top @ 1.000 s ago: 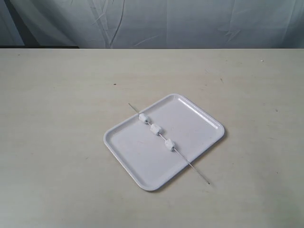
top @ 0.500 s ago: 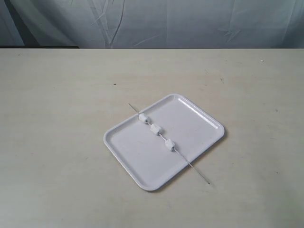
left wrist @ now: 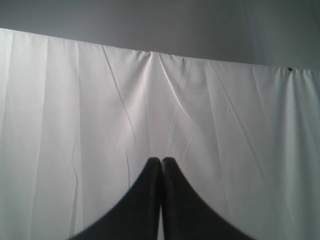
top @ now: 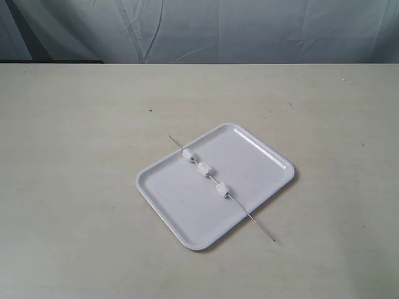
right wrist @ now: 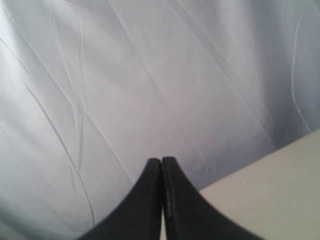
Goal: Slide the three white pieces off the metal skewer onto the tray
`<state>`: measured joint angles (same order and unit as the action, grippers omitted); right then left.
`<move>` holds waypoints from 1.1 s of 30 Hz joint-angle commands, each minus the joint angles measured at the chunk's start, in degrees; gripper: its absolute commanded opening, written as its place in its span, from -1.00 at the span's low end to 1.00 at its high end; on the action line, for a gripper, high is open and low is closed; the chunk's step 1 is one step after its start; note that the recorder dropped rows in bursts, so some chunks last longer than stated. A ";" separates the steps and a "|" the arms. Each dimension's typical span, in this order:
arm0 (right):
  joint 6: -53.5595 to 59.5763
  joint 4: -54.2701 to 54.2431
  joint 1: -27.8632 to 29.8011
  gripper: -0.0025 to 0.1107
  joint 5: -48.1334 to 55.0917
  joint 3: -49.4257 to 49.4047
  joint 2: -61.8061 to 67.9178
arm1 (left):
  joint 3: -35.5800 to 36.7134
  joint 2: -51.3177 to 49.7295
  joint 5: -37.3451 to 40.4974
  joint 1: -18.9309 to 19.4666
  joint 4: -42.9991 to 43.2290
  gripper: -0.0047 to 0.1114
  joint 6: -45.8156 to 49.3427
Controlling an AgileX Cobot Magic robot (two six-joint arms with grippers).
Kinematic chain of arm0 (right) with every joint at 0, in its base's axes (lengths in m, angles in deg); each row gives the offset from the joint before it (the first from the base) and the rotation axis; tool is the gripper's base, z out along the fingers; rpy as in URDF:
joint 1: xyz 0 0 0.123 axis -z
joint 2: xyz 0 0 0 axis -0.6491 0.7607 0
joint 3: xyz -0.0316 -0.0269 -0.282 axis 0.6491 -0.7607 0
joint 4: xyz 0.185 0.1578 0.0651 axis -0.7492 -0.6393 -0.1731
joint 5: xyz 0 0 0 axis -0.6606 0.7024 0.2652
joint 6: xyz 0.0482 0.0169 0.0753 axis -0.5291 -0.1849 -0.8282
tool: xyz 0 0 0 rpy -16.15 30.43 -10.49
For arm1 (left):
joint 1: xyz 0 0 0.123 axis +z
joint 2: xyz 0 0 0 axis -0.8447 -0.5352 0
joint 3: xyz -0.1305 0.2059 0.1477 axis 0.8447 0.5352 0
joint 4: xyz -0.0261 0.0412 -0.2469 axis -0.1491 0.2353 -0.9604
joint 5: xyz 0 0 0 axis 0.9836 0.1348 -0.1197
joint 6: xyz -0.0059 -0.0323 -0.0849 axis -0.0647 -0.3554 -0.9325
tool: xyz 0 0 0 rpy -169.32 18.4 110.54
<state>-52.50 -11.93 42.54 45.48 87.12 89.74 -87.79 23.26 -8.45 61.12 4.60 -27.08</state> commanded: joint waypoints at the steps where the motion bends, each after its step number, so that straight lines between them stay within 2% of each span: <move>1: 0.42 1.26 0.09 -0.97 -1.15 7.37 -0.33 | -1.53 0.17 1.97 0.31 -6.30 -0.92 -3.16; 4: 0.42 3.16 -1.65 -0.97 -1.45 13.49 1.98 | -7.46 -0.44 9.44 0.31 0.26 -0.92 -5.22; 8: 0.58 8.74 -5.17 -0.97 -0.51 23.20 9.81 | -17.71 -6.47 9.87 0.31 17.18 -0.92 -11.49; 10: 0.67 10.33 -7.15 -0.97 3.38 28.42 14.77 | -22.35 -10.23 9.99 0.31 22.29 -0.92 -14.67; 14: 2.78 14.44 -11.77 -0.97 17.70 41.13 27.73 | -30.90 -21.32 9.58 0.31 31.02 -0.92 -24.19; 18: 9.55 14.44 -15.29 -0.97 36.16 54.62 42.59 | -37.95 -33.25 4.41 0.31 47.44 -0.92 -40.90; 24: 9.94 14.89 -21.00 -0.97 51.47 65.49 59.36 | -43.49 -51.81 -4.22 0.31 68.58 -0.92 -60.14; 26: 10.34 14.89 -21.86 -0.97 54.68 66.56 64.14 | -43.34 -57.34 -6.21 0.31 69.91 -0.92 -64.00; 29: 12.81 15.03 -22.12 -0.97 59.79 66.69 71.52 | -42.51 -64.40 -9.71 0.20 69.91 -0.91 -65.01; 33: 14.77 15.41 -22.12 -0.95 66.22 66.69 80.57 | -42.18 -72.74 -9.97 -2.33 69.91 -0.73 -64.41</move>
<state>-39.62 2.62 20.56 107.16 153.45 165.51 -130.39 -45.02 -17.43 60.47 74.50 -91.27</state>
